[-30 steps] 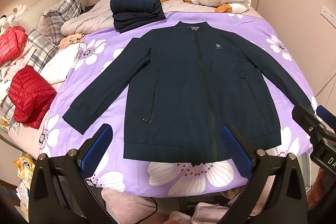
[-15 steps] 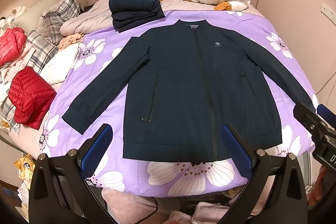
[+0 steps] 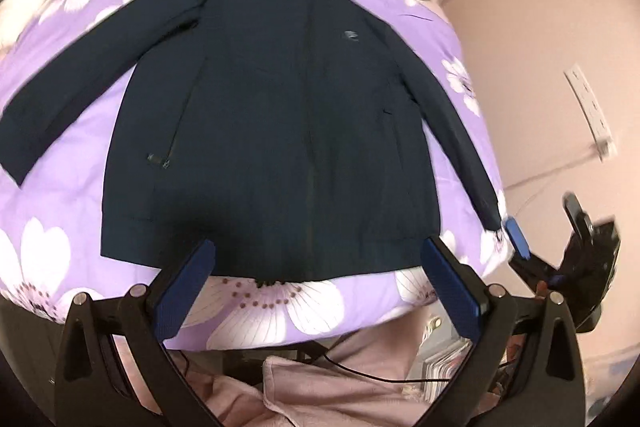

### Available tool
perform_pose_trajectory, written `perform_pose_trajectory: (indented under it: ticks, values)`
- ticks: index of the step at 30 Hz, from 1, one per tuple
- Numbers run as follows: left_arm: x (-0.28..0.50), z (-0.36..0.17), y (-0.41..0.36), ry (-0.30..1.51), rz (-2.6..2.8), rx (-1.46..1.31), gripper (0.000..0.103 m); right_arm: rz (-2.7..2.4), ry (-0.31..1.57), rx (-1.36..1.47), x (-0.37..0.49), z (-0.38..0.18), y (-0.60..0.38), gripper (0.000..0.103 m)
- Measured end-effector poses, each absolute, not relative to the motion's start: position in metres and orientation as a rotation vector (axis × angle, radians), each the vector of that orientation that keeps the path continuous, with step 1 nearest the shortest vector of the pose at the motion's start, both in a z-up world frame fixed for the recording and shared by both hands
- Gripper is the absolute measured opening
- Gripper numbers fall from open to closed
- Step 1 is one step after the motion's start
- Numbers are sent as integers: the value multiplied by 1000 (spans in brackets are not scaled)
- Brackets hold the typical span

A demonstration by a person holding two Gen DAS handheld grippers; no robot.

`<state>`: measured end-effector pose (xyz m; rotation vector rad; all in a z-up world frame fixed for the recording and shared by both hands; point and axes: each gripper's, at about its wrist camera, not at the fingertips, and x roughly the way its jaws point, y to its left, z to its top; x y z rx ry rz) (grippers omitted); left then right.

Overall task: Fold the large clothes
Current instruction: 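Grasp the sleeve cuff with the right tool and lift it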

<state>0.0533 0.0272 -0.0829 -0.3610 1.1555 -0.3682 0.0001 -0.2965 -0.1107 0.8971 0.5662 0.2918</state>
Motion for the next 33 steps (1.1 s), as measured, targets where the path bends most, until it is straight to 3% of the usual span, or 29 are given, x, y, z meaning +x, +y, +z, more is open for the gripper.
perform_pose_trajectory:
  ticks: [6, 13, 24, 33]
  values:
    - [63, -105, 43, 1081, -305, -464, 103, 205, 369, 1015, -28, -162, -362, 103]
    - [81, -115, 45, 1024, -354, -500, 103, -95, 381, 988, -43, -195, -414, 103]
    - [100, -113, 24, 997, -403, -448, 103, -188, 451, 1033, 11, -239, -441, 103]
    - [118, -120, 17, 1016, -421, -456, 103, -341, 367, 1031, 45, -243, -477, 103]
